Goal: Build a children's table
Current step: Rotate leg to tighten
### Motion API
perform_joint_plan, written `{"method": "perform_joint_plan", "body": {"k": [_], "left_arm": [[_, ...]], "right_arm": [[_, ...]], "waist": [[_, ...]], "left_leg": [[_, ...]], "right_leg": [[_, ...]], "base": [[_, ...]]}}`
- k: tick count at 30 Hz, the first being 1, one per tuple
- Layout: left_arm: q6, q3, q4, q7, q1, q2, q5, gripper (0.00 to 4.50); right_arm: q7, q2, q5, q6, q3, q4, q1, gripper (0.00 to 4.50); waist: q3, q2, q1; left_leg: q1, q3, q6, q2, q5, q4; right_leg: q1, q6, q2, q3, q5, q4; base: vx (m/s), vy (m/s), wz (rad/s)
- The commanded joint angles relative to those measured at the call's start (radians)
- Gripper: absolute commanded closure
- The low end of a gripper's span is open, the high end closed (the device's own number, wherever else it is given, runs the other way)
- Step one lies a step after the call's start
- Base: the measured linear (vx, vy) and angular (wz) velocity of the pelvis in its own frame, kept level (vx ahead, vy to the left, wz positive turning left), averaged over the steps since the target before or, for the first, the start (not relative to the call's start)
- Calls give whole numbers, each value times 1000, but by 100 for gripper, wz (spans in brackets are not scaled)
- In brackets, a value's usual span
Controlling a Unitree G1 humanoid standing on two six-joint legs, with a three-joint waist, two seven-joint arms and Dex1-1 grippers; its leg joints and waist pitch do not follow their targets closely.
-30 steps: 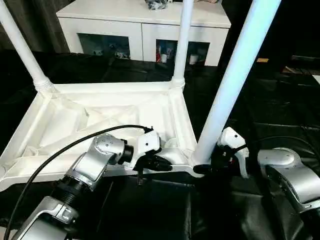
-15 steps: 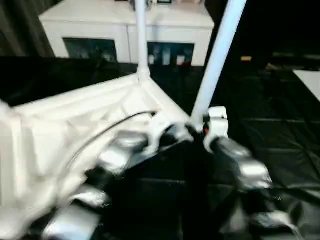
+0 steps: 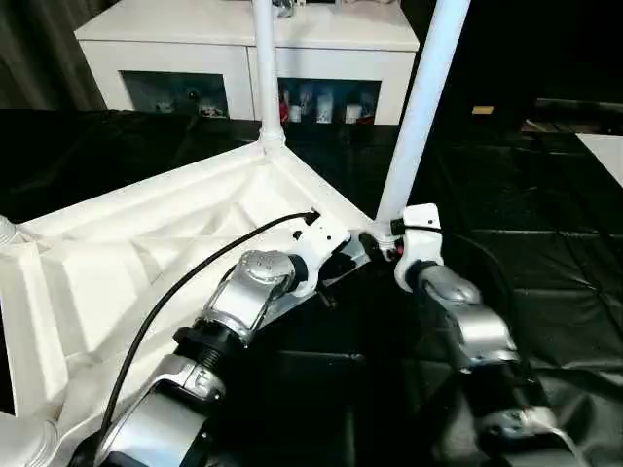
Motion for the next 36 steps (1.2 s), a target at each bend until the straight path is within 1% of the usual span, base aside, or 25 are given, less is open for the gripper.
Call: {"method": "perform_joint_plan", "body": {"k": [1,3,4,5,6,7,8,10,11,12,13,14,15,16,17,19,20,21,22,25,27,28,31,34,36], "left_arm": [[-38,2,-44,-28,7,16,0,450],[-37,-3,-68,-64,21,43,-4,450],[-41,-13,-92,-113,35,65,-14,450],[-42,-14,-95,-120,37,68,-15,450],[-46,-32,-127,-196,56,103,-32,450],[-64,-43,-145,-250,68,124,-46,450],[-69,-50,-166,-305,80,143,-64,450],[-76,-62,-212,-405,105,183,-100,450],[-66,-82,-259,-501,123,233,-124,450],[-65,-89,-274,-534,127,257,-126,450],[-65,-89,-274,-534,127,257,-126,450],[-68,-89,-275,-537,127,261,-124,450],[-63,-85,-279,-542,127,267,-127,450],[-56,-82,-286,-550,128,272,-131,450],[-53,-81,-289,-555,129,274,-134,450],[-48,-80,-297,-560,130,279,-140,450],[-45,-80,-302,-562,131,284,-142,450],[-44,-80,-306,-564,133,286,-144,450],[-44,-80,-308,-565,133,287,-145,450],[-42,-79,-310,-569,135,286,-143,450],[-42,-78,-310,-570,136,285,-142,450],[-42,-77,-310,-570,136,284,-140,450],[-42,-75,-310,-569,137,283,-139,450],[-43,-75,-308,-569,137,283,-139,450],[-45,-75,-305,-569,136,282,-137,450]], "right_arm": [[136,-44,47,31,33,-97,8,43],[293,-146,64,46,70,-169,44,43],[396,-222,67,44,98,-219,74,43],[408,-231,68,44,101,-224,78,43],[497,-303,75,41,113,-264,107,43],[530,-331,84,47,112,-279,118,43],[560,-358,91,47,113,-292,127,43],[607,-401,101,46,112,-310,140,43],[648,-429,125,66,106,-330,150,43],[675,-444,140,83,109,-345,155,43],[676,-444,140,83,109,-345,155,43],[687,-450,144,89,112,-352,158,43],[703,-460,143,90,122,-359,161,43],[717,-469,142,91,130,-365,164,43],[721,-472,141,91,133,-367,165,43],[733,-471,142,94,142,-373,165,43],[757,-472,150,107,153,-381,167,43],[773,-475,154,113,163,-387,171,43],[775,-476,153,114,166,-389,172,43],[773,-472,156,124,166,-392,172,76],[769,-469,156,126,165,-390,171,88],[769,-466,159,129,162,-389,171,108],[767,-458,161,130,155,-386,171,120],[770,-457,162,133,154,-385,172,155],[769,-456,164,135,153,-382,174,162]], "waist": [[-67,-12,8],[-67,-6,11],[-66,-10,12],[-66,-7,14],[-65,-8,14],[-66,-8,17],[-64,-8,18],[-63,-7,21],[-63,-4,24],[-62,-6,27],[-60,-4,27],[-58,-2,30],[-57,-1,33],[-56,-3,37],[-56,-3,42],[-58,-4,43],[-59,-4,43],[-59,-11,43],[-60,-8,45],[-64,-8,46],[-64,-8,46],[-64,-8,46],[-64,-8,47],[-63,-8,47],[-63,-7,48]], "left_leg": [[10,-20,52,34,-193,-72],[6,-21,62,36,-191,-71],[4,-20,72,36,-197,-71],[6,-20,75,38,-200,-70],[6,-21,79,39,-209,-71],[8,-21,78,41,-210,-70],[7,-21,77,42,-214,-73],[11,-19,69,44,-228,-73],[15,-21,62,46,-239,-75],[19,-20,59,47,-246,-77],[20,-19,58,48,-252,-78],[25,-16,49,48,-268,-78],[28,-16,44,48,-283,-78],[29,-16,33,48,-297,-79],[27,-19,25,49,-298,-82],[24,-21,15,48,-294,-82],[22,-21,15,47,-289,-82],[20,-21,18,47,-285,-82],[19,-21,23,47,-271,-81],[17,-20,33,46,-224,-77],[15,-19,36,46,-211,-76],[15,-19,40,45,-208,-75],[16,-19,39,45,-214,-75],[18,-19,34,45,-228,-76],[19,-19,31,46,-233,-76]], "right_leg": [[55,-197,-49,40,-226,-69],[59,-203,-50,40,-205,-67],[59,-200,-51,40,-204,-69],[58,-201,-52,41,-207,-68],[55,-210,-53,41,-223,-70],[55,-212,-54,42,-224,-69],[54,-219,-55,43,-237,-70],[49,-228,-54,44,-247,-70],[48,-233,-55,44,-255,-69],[44,-233,-54,45,-260,-69],[42,-233,-52,46,-263,-70],[36,-231,-51,46,-279,-73],[34,-230,-50,46,-292,-74],[36,-222,-53,47,-317,-76],[37,-212,-56,47,-335,-76],[39,-203,-56,47,-333,-75],[40,-204,-56,47,-324,-74],[42,-203,-56,46,-321,-73],[43,-204,-57,48,-306,-71],[45,-215,-57,47,-252,-65],[46,-221,-56,47,-234,-62],[47,-227,-56,46,-225,-62],[46,-228,-56,46,-232,-63],[46,-222,-56,46,-258,-65],[45,-219,-57,46,-267,-66]], "base": [[0,0,0],[0,0,0],[0,0,0],[0,0,0],[0,0,0],[0,0,0],[0,0,0],[0,0,0],[0,0,0],[0,0,0],[0,0,0],[0,0,0],[0,0,0],[0,0,0],[0,0,0],[0,0,0],[0,0,0],[0,0,0],[0,0,0],[0,0,0],[0,0,0],[0,0,0],[0,0,0],[0,0,0],[0,0,0]]}}
